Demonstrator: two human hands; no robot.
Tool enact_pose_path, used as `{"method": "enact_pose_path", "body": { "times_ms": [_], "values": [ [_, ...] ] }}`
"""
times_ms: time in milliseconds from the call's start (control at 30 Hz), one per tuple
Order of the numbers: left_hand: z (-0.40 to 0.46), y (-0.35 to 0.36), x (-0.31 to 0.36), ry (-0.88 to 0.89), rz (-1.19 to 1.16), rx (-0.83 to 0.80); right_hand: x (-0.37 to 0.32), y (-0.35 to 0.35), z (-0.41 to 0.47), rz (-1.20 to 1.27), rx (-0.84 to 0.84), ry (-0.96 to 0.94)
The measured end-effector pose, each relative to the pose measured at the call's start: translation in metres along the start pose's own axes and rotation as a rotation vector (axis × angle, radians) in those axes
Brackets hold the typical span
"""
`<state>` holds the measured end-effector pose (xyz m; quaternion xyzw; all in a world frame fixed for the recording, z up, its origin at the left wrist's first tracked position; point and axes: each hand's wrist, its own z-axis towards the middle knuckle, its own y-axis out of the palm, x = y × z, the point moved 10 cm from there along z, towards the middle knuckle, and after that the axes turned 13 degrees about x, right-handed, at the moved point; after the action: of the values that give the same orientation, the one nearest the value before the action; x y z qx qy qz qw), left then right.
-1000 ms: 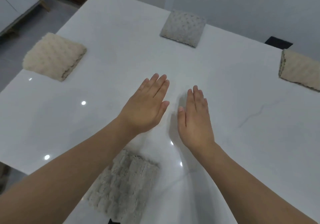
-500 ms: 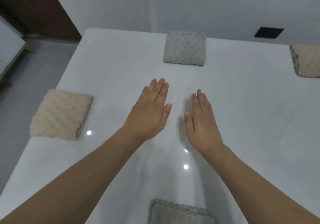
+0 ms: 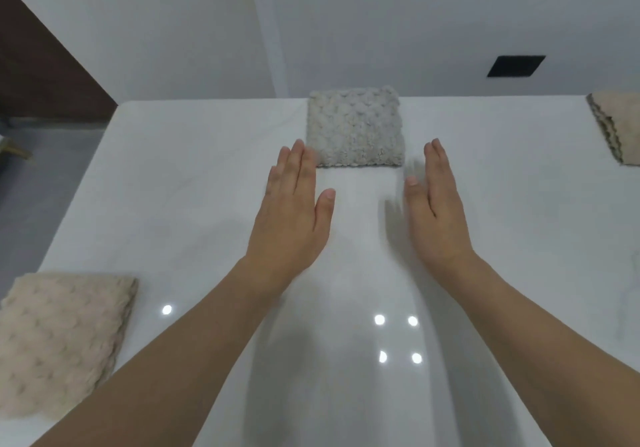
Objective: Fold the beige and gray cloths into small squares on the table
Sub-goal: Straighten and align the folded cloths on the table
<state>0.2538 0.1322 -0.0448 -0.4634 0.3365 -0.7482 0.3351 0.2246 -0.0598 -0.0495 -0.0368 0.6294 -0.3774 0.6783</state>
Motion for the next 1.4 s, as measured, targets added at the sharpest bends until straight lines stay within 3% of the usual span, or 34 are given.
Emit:
{"method": "enact_pose_path", "body": {
  "times_ms": [100, 333, 533, 867, 1000, 1200, 1400],
  "values": [
    [0.025, 0.01, -0.01, -0.092, -0.118, 0.017, 0.009, 0.001, 0.033, 0.144, 0.022, 0.126],
    [0.084, 0.028, -0.038, -0.3, -0.363, 0.051, 0.02, 0.025, 0.094, 0.33, 0.015, 0.229],
    [0.105, 0.042, -0.046, -0.439, -0.647, 0.059, 0.013, 0.051, 0.105, 0.394, -0.062, 0.246],
    [0.114, 0.061, -0.034, -0.458, -0.82, -0.004, 0.001, 0.068, 0.104, 0.305, -0.078, 0.142],
    [0.116, 0.056, -0.029, -0.382, -0.654, 0.028, -0.001, 0.072, 0.105, 0.158, -0.076, 0.049],
    [0.115, 0.068, -0.037, 0.05, 0.03, -0.147, -0.004, 0.091, 0.101, -0.487, -0.054, -0.23],
    [0.109, 0.067, -0.038, 0.088, 0.145, -0.125, 0.004, 0.083, 0.094, -0.625, -0.026, -0.16]
  ]
}}
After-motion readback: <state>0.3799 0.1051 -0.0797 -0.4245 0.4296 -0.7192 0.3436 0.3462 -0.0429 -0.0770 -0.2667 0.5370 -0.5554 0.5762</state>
